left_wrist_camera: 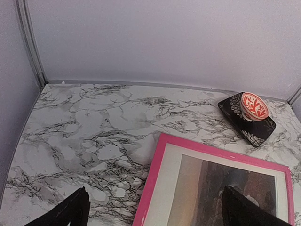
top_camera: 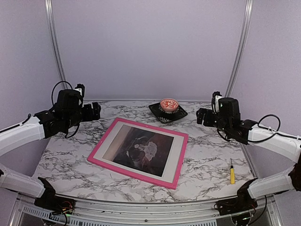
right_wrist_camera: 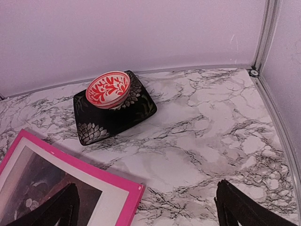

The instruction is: Take the photo out of the frame

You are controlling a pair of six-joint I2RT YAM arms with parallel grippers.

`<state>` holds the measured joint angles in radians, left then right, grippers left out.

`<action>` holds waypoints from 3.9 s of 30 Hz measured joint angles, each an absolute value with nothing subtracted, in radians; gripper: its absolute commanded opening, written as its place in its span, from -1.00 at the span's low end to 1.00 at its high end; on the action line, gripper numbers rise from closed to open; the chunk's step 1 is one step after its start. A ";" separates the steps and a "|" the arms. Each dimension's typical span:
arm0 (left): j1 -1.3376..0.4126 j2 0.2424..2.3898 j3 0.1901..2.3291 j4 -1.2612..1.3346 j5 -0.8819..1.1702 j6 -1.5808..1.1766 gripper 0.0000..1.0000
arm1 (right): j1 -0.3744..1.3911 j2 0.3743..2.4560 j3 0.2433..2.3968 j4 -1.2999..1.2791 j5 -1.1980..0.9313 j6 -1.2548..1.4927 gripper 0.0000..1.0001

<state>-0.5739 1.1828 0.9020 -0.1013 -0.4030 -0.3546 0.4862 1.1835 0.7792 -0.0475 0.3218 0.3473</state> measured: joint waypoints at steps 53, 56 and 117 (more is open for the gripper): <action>-0.683 1.409 0.652 -0.244 -0.187 -1.270 0.98 | 0.440 1.938 1.131 -0.101 -0.321 0.140 0.97; -0.592 1.432 0.671 -0.241 -0.175 -1.207 0.98 | 0.483 1.887 1.067 -0.092 -0.319 0.178 0.97; -1.580 2.194 1.569 -0.645 -0.942 -0.397 0.98 | 0.817 1.821 1.213 -0.593 0.082 0.411 -0.90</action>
<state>-1.5799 2.1941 1.5688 -0.6453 -0.9417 -0.3969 0.8169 1.8214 1.2125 -0.5926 0.0822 0.4114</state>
